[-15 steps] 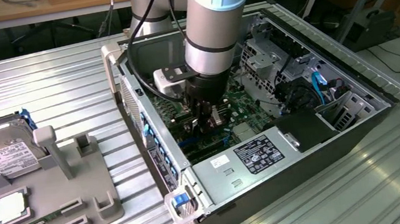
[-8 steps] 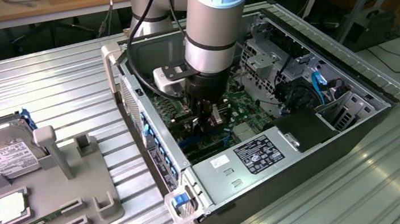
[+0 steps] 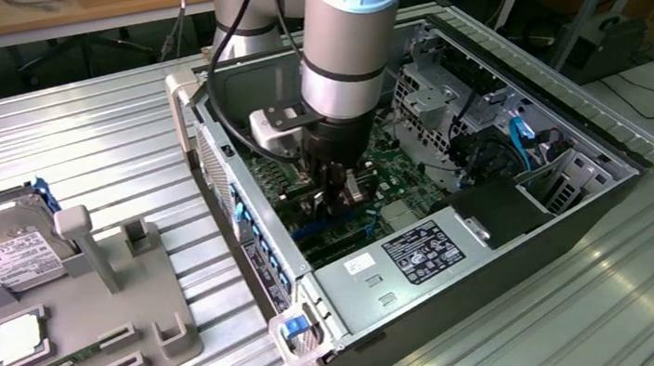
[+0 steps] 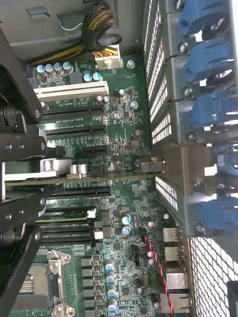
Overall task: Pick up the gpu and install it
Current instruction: 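Insert the gpu into the slot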
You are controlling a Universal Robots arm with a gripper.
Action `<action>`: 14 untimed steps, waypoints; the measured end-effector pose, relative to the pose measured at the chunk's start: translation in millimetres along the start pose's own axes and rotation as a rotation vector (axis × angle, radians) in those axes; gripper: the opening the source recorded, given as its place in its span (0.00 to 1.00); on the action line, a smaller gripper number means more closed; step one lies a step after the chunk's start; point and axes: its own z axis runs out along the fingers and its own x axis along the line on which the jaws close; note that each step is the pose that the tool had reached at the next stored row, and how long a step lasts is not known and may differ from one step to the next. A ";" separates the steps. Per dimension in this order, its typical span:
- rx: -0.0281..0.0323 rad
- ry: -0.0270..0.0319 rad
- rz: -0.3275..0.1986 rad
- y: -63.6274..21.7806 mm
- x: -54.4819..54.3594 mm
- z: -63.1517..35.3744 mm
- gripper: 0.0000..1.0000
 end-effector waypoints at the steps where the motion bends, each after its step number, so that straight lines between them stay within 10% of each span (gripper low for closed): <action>1: 0.0000 -0.0001 -0.001 0.0 -0.5 0.0 0.30; 14: 0.0001 -0.0001 -0.003 3.0 -0.4 2.0 0.30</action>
